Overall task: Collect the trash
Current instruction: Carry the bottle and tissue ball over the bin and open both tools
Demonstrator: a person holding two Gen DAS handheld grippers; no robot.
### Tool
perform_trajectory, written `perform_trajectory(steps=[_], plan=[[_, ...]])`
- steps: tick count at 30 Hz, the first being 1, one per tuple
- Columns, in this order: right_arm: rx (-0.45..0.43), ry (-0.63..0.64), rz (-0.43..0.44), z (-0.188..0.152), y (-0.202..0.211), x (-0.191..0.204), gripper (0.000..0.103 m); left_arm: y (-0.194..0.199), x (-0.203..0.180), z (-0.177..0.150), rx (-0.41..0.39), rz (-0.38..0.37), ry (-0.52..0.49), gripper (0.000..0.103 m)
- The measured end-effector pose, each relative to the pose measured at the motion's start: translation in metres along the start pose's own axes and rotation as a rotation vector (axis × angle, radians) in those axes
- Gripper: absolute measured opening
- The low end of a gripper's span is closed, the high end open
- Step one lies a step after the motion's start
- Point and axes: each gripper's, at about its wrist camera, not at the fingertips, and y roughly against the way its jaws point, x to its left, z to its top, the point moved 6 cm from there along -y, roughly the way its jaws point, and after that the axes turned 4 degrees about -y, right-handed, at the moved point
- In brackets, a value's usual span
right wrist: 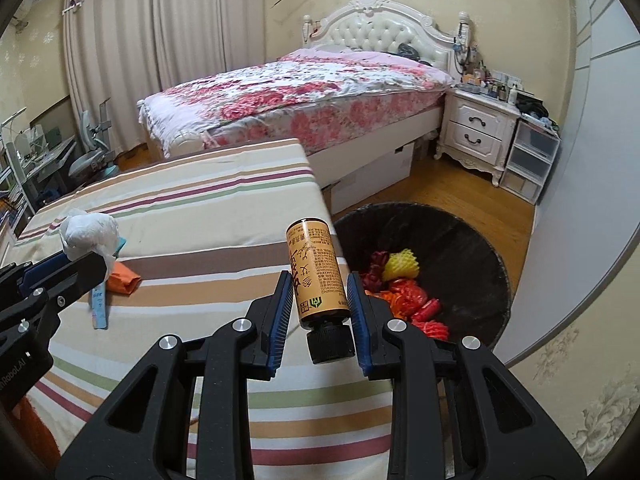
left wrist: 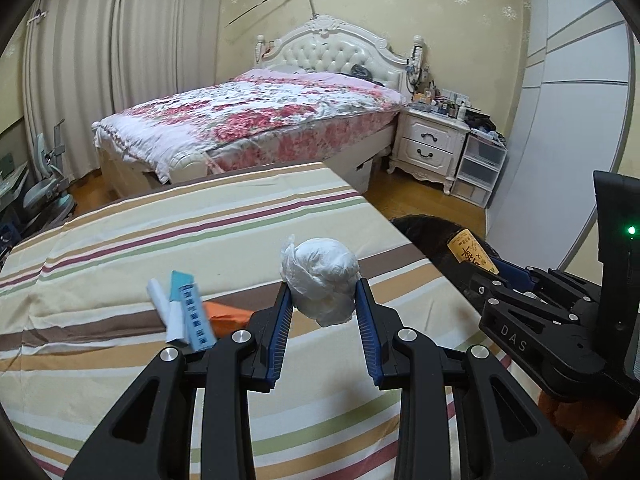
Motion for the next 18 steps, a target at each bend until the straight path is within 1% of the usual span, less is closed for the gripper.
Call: perform_trajectory(steps=[5, 8, 13, 18], plan=[[-0.021, -0.039, -0.046, 0.011, -0.003, -0.032, 0.027, -0.021, -0.035, 0.019, -0.002, -0.037, -0.047, 0.033], [-0.022, -0.062, -0.07, 0.014, -0.009, -0.051, 0.027, -0.036, -0.053, 0.031, -0.01, -0.044, -0.079, 0.033], [-0.012, -0.096, -0.101, 0.02, -0.024, -0.077, 0.027, -0.064, -0.073, 0.042, 0.013, -0.053, -0.098, 0.033], [-0.007, -0.123, -0.122, 0.021, -0.035, -0.096, 0.027, -0.087, -0.088, 0.047, 0.035, -0.055, -0.109, 0.033]])
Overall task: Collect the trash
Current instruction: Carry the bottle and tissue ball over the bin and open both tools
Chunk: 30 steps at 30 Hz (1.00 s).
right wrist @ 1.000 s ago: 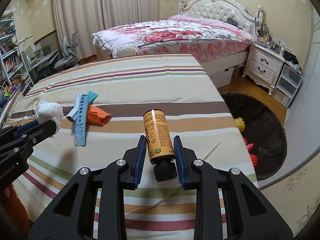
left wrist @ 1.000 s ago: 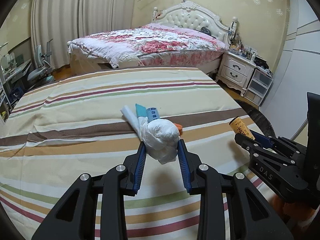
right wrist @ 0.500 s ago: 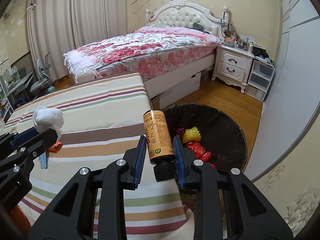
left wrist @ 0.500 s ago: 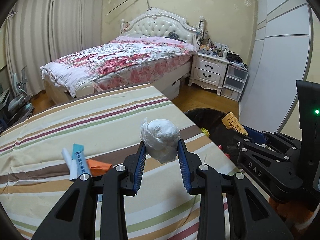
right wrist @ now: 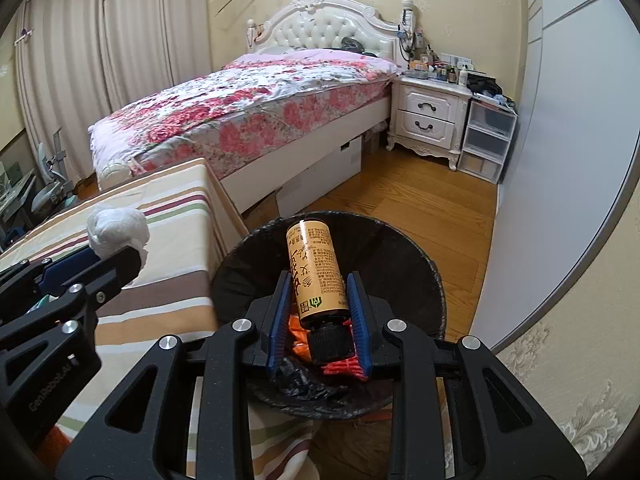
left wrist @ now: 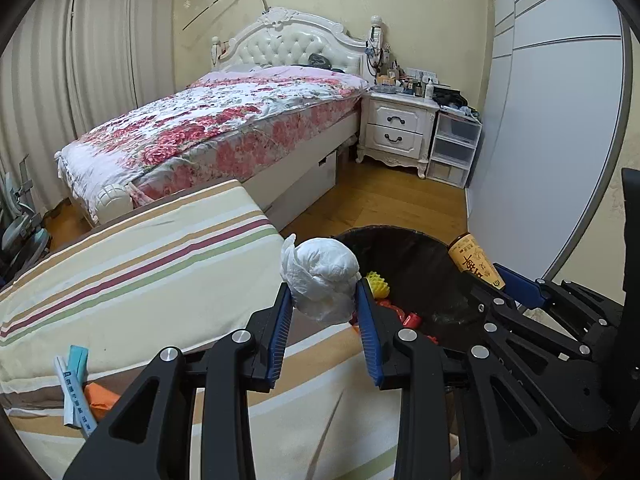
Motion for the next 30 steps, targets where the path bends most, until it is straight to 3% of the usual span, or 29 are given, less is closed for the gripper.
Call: perform_trajectory(steps=[16, 18, 20, 21, 30], plan=[[0.054, -0.072, -0.022, 0.004, -0.04, -0.033, 0.028, -0.061, -0.02, 0.012, 0.074, 0.012, -0.05, 0.034], [0.06, -0.074, -0.023, 0.002, -0.043, -0.035, 0.029, -0.065, -0.02, 0.01, 0.086, 0.015, -0.057, 0.041], [0.064, -0.081, -0.033, 0.002, -0.046, -0.037, 0.033, -0.065, -0.017, 0.008, 0.089, 0.028, -0.046, 0.064], [0.065, -0.086, -0.035, 0.001, -0.047, -0.039, 0.039, -0.065, -0.016, 0.008, 0.089, 0.032, -0.039, 0.07], [0.047, -0.102, -0.061, -0.001, -0.038, -0.044, 0.049, -0.055, -0.001, 0.007, 0.089, 0.05, 0.001, 0.076]])
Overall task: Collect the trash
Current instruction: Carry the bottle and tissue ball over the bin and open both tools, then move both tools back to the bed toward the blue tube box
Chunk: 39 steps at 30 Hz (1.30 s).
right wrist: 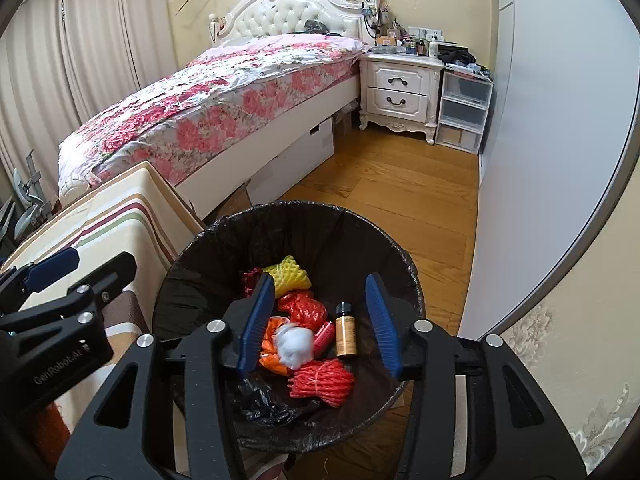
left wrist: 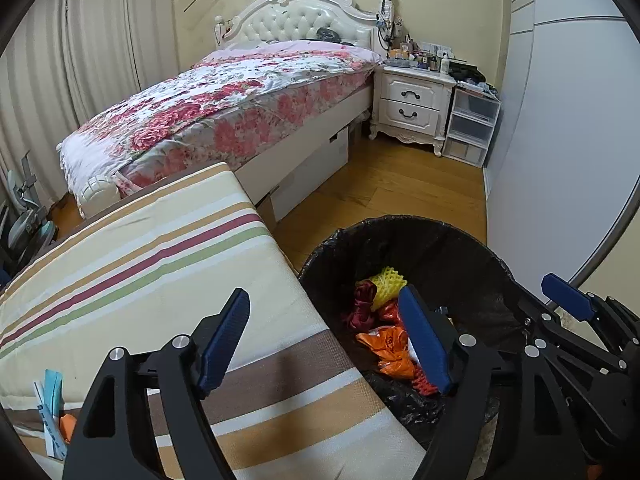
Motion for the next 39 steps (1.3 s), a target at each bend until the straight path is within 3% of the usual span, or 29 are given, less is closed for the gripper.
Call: perform_trajectory(steps=[7, 15, 28, 39], plan=[[-0.001, 0.012, 0.016, -0.006, 0.012, 0.009, 0.059, 0.026, 0.019, -0.01, -0.024, 0.042, 0.029, 0.079], [0.011, 0.043, 0.081, -0.022, 0.031, 0.041, 0.061, 0.063, 0.053, -0.033, -0.046, 0.073, 0.068, 0.08], [0.018, 0.173, 0.217, -0.049, 0.069, 0.126, 0.061, 0.12, 0.146, -0.094, -0.041, 0.216, 0.207, 0.081], [0.039, 0.308, 0.303, -0.078, 0.091, 0.2, 0.061, 0.145, 0.226, -0.149, -0.001, 0.337, 0.35, 0.081]])
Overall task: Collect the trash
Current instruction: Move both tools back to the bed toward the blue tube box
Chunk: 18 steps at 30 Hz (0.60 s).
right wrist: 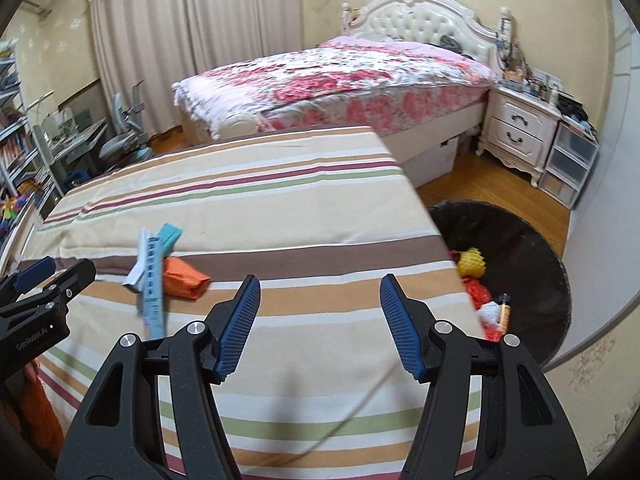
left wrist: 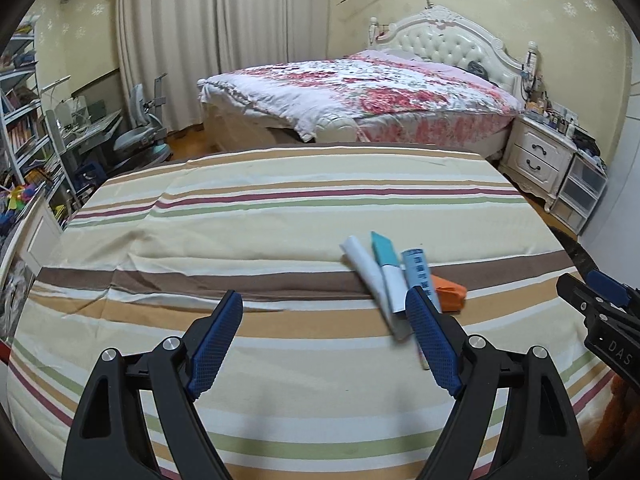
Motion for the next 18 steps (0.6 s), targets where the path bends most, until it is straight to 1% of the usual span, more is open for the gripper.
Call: perform_trajectory(steps=[5, 8, 11, 15, 18], plan=[[0.02, 0.067, 0.04, -0.005, -0.004, 0.04, 0.061, -0.001, 0.03, -0.009, 0.015, 0.034, 0.042, 0.081], [0.034, 0.107, 0.067, -0.008, -0.006, 0.062, 0.059, -0.001, 0.042, -0.013, 0.021, 0.048, 0.062, 0.081], [0.045, 0.143, 0.091, -0.013, -0.007, 0.081, 0.052, 0.001, 0.054, -0.017, 0.02, 0.064, 0.077, 0.081], [0.069, 0.183, 0.122, -0.02, -0.011, 0.102, 0.05, 0.001, 0.068, -0.021, 0.026, 0.081, 0.098, 0.081], [0.088, 0.202, 0.137, -0.025, -0.016, 0.113, 0.045, 0.0, 0.079, -0.024, 0.031, 0.091, 0.115, 0.081]])
